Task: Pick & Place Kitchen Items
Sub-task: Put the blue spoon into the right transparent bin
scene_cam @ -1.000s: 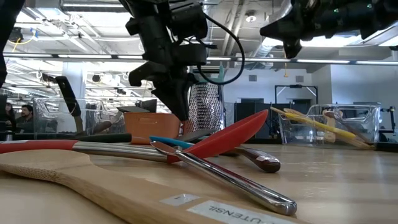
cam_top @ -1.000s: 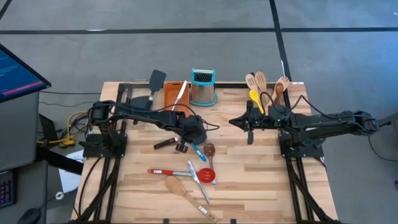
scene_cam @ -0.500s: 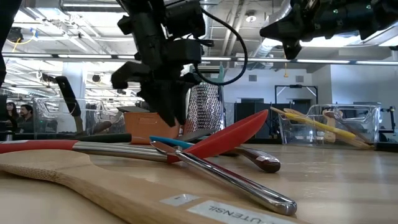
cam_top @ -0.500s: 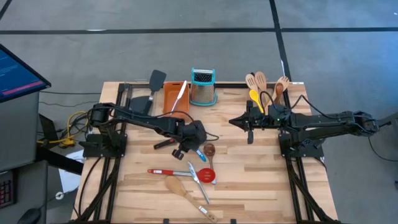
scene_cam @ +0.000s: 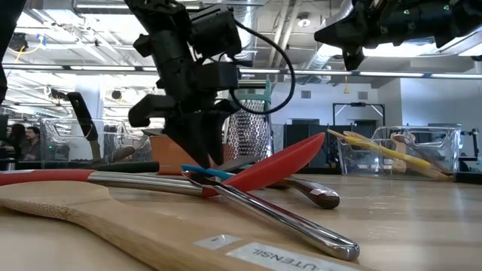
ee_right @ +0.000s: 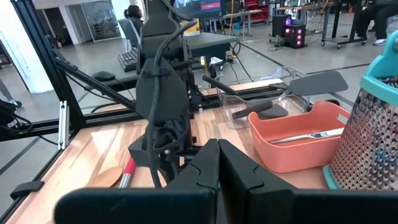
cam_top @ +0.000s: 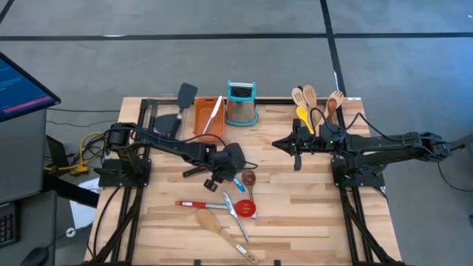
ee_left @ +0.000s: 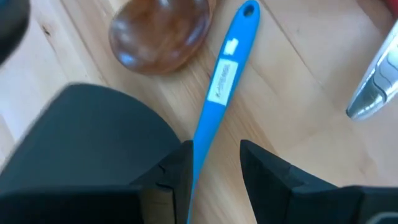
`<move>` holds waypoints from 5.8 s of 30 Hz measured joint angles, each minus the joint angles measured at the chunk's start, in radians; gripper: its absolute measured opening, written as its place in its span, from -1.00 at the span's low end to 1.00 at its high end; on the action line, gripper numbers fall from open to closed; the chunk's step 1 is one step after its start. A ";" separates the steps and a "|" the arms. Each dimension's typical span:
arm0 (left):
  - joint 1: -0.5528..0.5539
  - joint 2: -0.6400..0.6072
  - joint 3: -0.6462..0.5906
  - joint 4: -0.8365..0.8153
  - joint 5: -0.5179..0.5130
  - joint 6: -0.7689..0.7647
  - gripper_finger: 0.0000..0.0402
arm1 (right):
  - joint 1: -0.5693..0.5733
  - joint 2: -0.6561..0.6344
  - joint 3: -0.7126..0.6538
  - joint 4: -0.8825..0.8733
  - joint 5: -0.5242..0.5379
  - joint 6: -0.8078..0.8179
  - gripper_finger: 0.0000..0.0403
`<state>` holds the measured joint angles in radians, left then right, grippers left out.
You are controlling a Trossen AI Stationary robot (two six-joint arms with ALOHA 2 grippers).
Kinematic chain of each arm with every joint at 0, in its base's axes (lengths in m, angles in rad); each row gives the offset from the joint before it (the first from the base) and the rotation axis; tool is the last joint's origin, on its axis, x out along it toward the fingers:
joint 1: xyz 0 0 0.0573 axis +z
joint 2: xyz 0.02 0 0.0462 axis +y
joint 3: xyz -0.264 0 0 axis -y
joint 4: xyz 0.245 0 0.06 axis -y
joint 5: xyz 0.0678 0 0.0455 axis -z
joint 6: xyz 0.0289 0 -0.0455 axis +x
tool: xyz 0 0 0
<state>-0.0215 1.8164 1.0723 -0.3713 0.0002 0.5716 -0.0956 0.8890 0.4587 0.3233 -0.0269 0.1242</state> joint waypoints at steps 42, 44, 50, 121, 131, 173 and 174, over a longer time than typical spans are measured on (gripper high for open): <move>0.009 -0.086 0.087 0.153 0.032 -0.156 -0.85 | 0.001 0.000 0.002 -0.011 0.001 -0.004 -1.00; 0.017 -0.091 0.115 0.153 0.032 -0.158 -0.95 | 0.000 0.000 0.002 -0.010 0.001 -0.003 -1.00; 0.066 -0.045 0.222 0.148 0.035 -0.101 -0.98 | 0.000 0.000 0.002 -0.006 0.000 -0.004 -1.00; -0.007 0.198 0.215 -0.212 0.000 0.123 -0.50 | 0.003 -0.039 0.001 -0.083 -0.002 -0.011 -1.00; -0.006 0.167 0.209 -0.214 0.014 0.124 -0.93 | 0.003 -0.039 0.001 -0.083 0.000 -0.027 -1.00; 0.037 -0.144 0.210 -0.312 -0.179 -0.191 -0.97 | 0.003 -0.038 0.000 -0.050 0.001 -0.070 -1.00; 0.042 -0.144 0.210 -0.313 -0.179 -0.210 -0.97 | 0.003 -0.038 0.000 -0.039 0.001 -0.079 -1.00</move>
<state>0.0203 1.6727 1.2827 -0.6840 -0.1791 0.3619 -0.0921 0.8507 0.4591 0.2843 -0.0261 0.0451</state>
